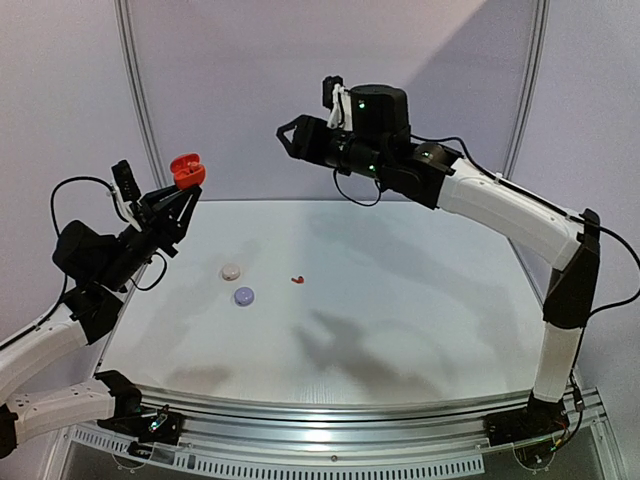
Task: Insert the wireless bluetooth earbuds into the charging case
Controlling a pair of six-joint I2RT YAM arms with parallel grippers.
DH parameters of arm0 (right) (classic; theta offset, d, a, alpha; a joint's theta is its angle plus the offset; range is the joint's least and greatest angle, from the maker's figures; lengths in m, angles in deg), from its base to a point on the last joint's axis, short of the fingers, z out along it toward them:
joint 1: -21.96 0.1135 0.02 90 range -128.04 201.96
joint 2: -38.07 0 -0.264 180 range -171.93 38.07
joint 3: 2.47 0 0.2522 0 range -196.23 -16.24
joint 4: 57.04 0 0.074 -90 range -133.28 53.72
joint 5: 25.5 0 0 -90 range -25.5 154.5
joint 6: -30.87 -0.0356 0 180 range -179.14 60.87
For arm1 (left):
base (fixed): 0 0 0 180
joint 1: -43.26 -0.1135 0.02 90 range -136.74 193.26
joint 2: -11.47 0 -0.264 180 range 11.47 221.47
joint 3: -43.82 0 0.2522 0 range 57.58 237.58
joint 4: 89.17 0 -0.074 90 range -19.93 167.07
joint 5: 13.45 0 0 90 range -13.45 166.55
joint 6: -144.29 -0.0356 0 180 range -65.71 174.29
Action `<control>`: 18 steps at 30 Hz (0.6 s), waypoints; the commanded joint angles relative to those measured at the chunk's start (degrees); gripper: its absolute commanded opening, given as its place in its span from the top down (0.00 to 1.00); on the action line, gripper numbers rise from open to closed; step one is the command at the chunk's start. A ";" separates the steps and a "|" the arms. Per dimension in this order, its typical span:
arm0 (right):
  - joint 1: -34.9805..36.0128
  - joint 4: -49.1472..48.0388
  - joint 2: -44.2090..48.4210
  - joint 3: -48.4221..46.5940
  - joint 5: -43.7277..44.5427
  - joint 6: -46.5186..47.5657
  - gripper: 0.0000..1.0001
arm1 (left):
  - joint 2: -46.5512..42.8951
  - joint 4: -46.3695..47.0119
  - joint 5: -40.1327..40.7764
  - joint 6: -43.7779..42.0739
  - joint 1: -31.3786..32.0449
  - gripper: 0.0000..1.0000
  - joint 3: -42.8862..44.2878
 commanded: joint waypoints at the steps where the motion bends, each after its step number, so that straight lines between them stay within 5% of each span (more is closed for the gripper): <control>1: -2.96 16.90 -9.88 -4.39 0.11 -3.67 0.47 | -0.28 -0.25 0.75 0.14 -1.16 1.00 -0.77; 6: -3.95 22.66 -22.86 -15.47 -5.51 -1.01 0.48 | -0.01 -0.29 0.35 0.08 -1.49 1.00 -0.77; 18: -6.27 15.75 -41.12 -23.30 -12.76 -3.91 0.53 | 0.47 0.25 -0.42 1.30 -2.24 1.00 -1.19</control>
